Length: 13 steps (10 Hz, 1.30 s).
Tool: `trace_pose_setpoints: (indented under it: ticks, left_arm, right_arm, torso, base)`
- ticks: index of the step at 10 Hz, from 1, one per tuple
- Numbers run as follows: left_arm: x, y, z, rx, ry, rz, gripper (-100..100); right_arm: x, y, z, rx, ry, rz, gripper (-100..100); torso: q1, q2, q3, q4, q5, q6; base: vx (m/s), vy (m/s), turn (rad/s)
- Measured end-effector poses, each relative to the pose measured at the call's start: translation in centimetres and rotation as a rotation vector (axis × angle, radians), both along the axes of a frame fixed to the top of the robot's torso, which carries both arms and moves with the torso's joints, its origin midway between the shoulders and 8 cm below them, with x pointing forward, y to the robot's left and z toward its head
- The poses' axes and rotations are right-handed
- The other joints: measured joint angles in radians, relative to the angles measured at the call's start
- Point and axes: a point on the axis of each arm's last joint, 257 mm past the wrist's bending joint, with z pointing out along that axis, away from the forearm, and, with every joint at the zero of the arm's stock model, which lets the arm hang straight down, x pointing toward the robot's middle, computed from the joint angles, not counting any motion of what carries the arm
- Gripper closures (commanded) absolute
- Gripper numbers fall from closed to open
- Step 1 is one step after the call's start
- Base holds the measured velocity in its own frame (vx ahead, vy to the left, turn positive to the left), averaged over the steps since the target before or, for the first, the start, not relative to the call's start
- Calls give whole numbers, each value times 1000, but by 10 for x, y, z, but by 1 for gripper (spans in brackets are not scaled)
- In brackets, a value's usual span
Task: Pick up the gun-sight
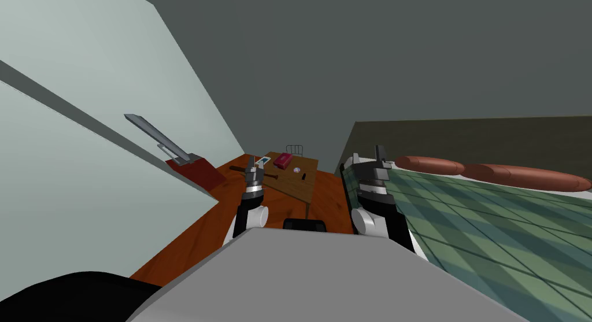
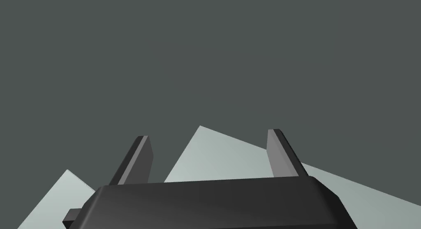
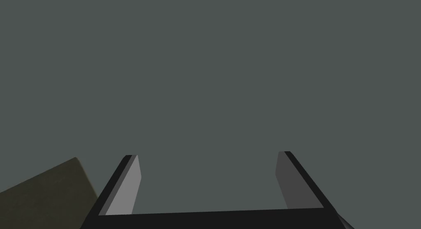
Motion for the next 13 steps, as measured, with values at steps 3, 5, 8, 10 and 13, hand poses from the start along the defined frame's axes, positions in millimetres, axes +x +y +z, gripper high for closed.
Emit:
trace_pose_setpoints:
  ticks: [3, 5, 8, 10, 13]
  left_arm:
    - [8, -7, -15, 66, 48, -45, -100]
    - [18, -7, -31, 102, 99, -71, -100]
    - [41, -1, -62, 130, 197, -93, -100]
    - [53, 7, -87, 130, 278, -95, -100]
    - [75, 24, -125, 108, 386, -85, -100]
  right_arm:
    - [0, 0, 0, 0, 0, 0, 0]
    - [0, 0, 0, 0, 0, 0, 0]
    - [0, 0, 0, 1, 0, 0, 0]
    - [0, 0, 0, 1, 0, 0, 0]
    - [0, 0, 0, 0, 0, 0, 0]
  torso:
    - [-9, 1, 1, 0, -2, 0]
    - [-12, 2, 1, 0, -3, 0]
    - [-20, 3, 1, 0, -4, 0]
    - [-20, -3, -2, -1, -5, 0]
    - [-15, -1, -1, 0, -4, 0]
  base:
    - [-22, -145, -3]
    - [-17, -203, -3]
    - [-19, -282, 0]
    - [59, -304, 4]
    - [19, -230, 4]
